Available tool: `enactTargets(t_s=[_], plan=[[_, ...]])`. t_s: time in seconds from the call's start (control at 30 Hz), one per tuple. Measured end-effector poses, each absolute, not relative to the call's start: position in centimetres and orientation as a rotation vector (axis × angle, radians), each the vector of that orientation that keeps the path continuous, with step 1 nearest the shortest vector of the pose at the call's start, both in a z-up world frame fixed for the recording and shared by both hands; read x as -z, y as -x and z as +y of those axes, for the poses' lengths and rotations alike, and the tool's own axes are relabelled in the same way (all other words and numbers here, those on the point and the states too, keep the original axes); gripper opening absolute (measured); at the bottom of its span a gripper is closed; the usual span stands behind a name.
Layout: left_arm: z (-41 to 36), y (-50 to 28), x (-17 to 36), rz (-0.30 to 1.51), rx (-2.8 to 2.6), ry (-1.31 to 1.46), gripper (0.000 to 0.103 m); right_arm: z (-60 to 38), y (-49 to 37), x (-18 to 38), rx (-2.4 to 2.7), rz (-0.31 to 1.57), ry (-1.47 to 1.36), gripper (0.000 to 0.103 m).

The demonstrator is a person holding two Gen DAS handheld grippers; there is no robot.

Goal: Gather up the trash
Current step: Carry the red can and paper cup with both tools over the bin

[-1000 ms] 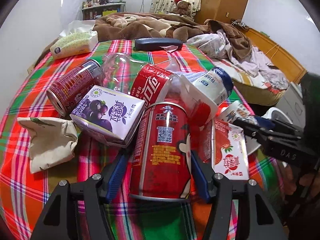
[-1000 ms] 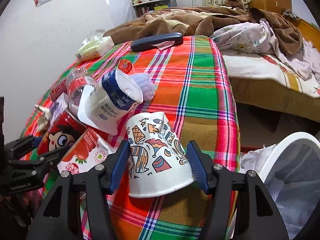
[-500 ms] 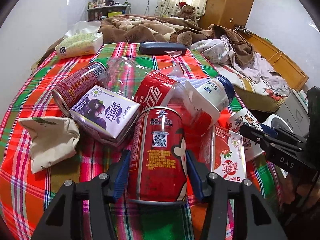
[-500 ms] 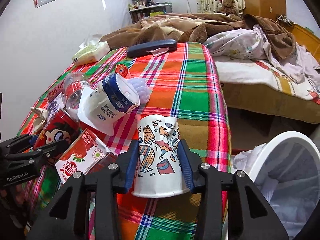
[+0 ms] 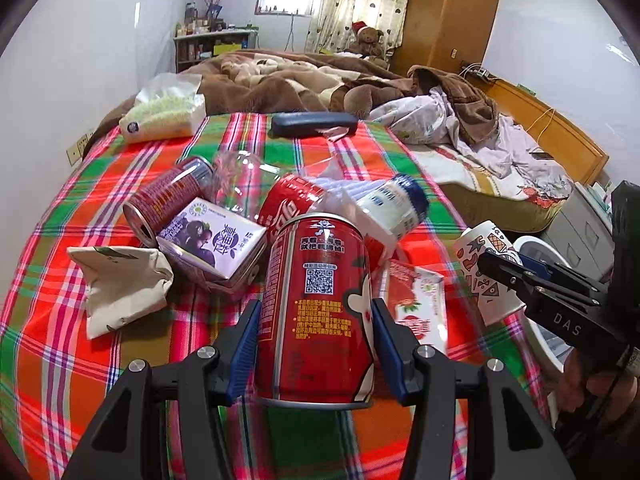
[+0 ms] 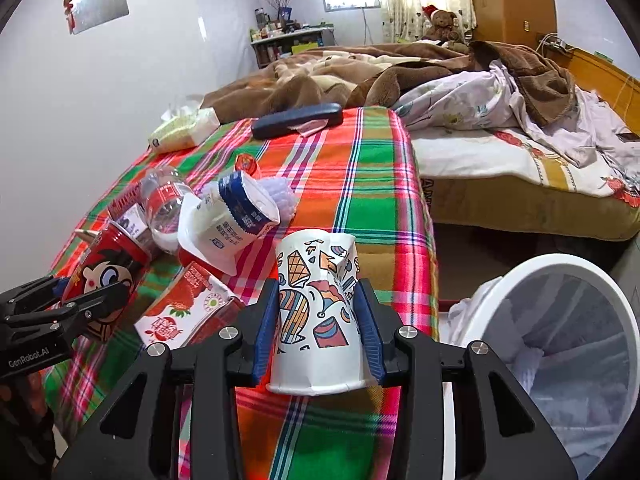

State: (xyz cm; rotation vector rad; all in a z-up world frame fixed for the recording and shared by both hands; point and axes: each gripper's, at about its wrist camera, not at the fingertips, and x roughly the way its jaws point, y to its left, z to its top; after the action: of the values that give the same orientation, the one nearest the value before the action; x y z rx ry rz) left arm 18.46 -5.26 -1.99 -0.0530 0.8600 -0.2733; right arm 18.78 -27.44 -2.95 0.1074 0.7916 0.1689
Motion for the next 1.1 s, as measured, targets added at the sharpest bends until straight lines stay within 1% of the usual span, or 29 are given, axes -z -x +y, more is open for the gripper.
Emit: enactTargets(t_s=[0.6, 1.1], plan=[[-10.0, -14.2, -2.2, 0.759, 0.375, -0.006, 0.054, -30.9, -14.1, -0.1, -0.104, 0.681, -0.161, 0.040], [-18.4, -12.1, -3.5, 0.722, 0.544, -0.086, 0.054, -36.8, -10.5, -0.8, 0.051, 0.634, -0.211, 0.040]])
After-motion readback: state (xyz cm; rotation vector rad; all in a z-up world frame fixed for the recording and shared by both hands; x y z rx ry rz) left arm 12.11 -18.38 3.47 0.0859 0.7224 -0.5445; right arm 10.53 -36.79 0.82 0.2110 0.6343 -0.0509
